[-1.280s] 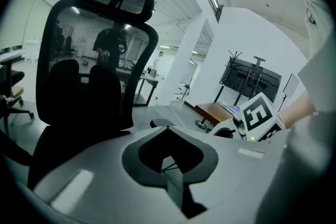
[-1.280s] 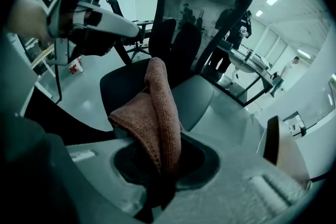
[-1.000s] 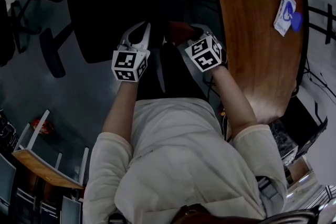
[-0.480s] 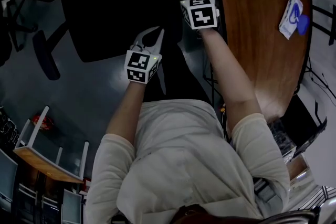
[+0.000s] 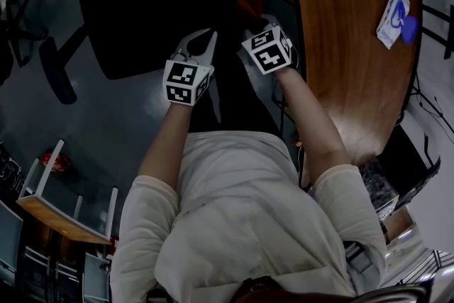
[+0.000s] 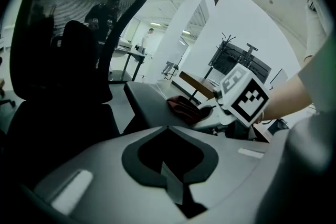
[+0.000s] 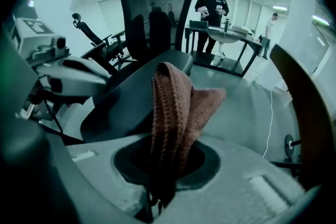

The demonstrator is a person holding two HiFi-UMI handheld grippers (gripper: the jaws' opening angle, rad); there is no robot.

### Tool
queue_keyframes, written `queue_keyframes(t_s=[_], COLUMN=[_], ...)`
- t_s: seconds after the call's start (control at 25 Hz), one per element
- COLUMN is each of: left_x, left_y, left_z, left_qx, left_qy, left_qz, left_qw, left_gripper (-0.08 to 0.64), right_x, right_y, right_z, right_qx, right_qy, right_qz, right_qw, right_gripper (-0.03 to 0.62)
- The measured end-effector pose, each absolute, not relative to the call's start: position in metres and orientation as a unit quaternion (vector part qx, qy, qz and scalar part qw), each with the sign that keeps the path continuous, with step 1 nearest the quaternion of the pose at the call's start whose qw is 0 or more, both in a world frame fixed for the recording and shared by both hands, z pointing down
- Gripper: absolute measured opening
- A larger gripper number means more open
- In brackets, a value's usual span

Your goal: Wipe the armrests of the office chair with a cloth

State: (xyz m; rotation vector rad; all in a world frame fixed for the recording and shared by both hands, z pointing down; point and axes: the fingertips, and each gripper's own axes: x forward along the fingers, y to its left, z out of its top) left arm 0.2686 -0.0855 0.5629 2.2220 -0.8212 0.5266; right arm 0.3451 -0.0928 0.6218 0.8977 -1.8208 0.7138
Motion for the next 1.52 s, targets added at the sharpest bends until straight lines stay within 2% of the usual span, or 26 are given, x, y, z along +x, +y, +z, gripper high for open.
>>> queue_keyframes(t_s=[0.56, 0.8, 1.04, 1.36, 1.52], left_x=[0.266, 0.235, 0.194, 0.185, 0.195], left_y=[-0.068, -0.063, -0.045, -0.021, -0.016], left_z=[0.566, 0.551, 0.531, 0.532, 0.533], left_qx=[0.844, 0.834, 0.842, 0.844, 0.853], left_qy=[-0.362, -0.392, -0.392, -0.381, -0.362], left_qz=[0.183, 0.153, 0.156, 0.16, 0.163], left_qw=[0.351, 0.357, 0.336, 0.341, 0.34], left_gripper=[0.017, 0.017, 0.017, 0.017, 0.017], right_x=[0.313, 0.278, 0.223, 0.28, 0.321], right_y=[0.023, 0.075, 0.077, 0.024, 0.015], right_z=[0.619, 0.615, 0.614, 0.619, 0.623], right_qx=[0.302, 0.226, 0.17, 0.295, 0.34], right_qy=[-0.768, -0.788, -0.819, -0.763, -0.735], right_qz=[0.318, 0.294, 0.224, 0.329, 0.341], right_qw=[0.466, 0.491, 0.501, 0.471, 0.477], right_gripper=[0.044, 0.044, 0.044, 0.048, 0.048])
